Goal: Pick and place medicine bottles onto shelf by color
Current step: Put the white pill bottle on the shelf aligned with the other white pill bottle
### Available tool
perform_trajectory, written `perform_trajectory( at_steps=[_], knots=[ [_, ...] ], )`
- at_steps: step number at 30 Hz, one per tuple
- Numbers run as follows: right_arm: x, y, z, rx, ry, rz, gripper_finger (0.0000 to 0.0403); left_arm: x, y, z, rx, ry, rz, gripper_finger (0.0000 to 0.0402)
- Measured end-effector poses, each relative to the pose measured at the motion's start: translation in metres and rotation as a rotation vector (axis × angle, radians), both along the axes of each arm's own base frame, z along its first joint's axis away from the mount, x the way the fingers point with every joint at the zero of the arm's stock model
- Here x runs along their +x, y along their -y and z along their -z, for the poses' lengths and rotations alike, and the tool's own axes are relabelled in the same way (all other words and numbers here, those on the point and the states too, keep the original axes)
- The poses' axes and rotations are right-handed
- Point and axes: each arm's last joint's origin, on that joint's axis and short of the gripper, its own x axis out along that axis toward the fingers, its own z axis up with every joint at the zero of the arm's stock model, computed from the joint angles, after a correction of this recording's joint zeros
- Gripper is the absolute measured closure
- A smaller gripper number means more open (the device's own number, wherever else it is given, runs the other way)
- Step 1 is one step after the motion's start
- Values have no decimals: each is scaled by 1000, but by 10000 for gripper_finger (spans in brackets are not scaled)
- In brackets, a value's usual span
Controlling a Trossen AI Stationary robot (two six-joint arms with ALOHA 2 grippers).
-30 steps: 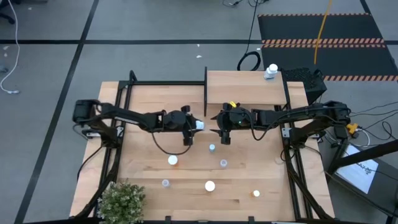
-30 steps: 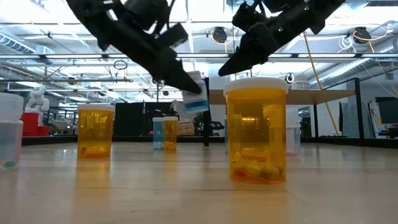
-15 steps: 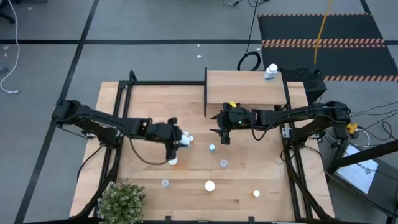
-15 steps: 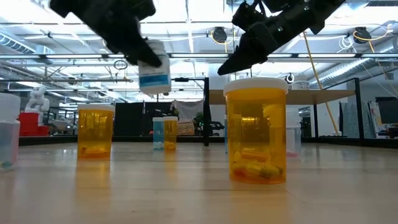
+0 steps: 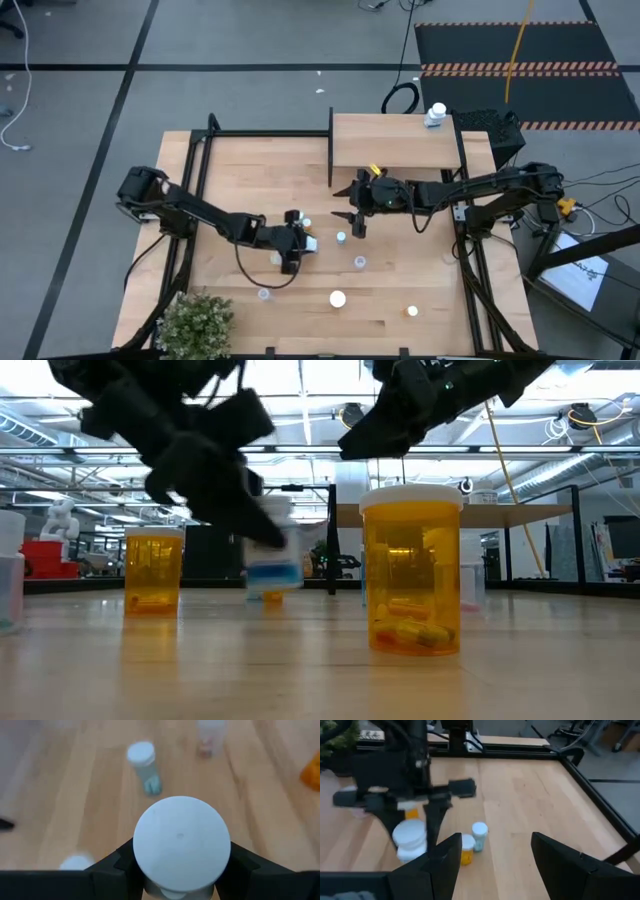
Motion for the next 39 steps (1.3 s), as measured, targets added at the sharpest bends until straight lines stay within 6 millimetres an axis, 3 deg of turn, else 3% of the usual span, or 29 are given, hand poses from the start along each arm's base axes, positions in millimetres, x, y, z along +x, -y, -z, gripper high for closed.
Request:
perform_trajectory(
  at_steps=[12, 22, 26, 31, 39],
  knots=[
    [0, -6, 0, -47, -5, -10, 167, 4, -5, 6, -18, -35, 9, 217],
    [0, -6, 1, -24, -8, -4, 167, 5, -8, 7, -33, -34, -13, 149],
    [0, -9, 0, -19, -5, -12, 167, 3, -6, -2, -46, -8, -12, 133],
    [0, -11, -1, 0, 9, -11, 167, -4, -2, -11, -79, -20, -26, 142],
    [0, -12, -1, 9, 10, -9, 167, -11, 4, -7, -122, -90, -63, 183]
  ],
)
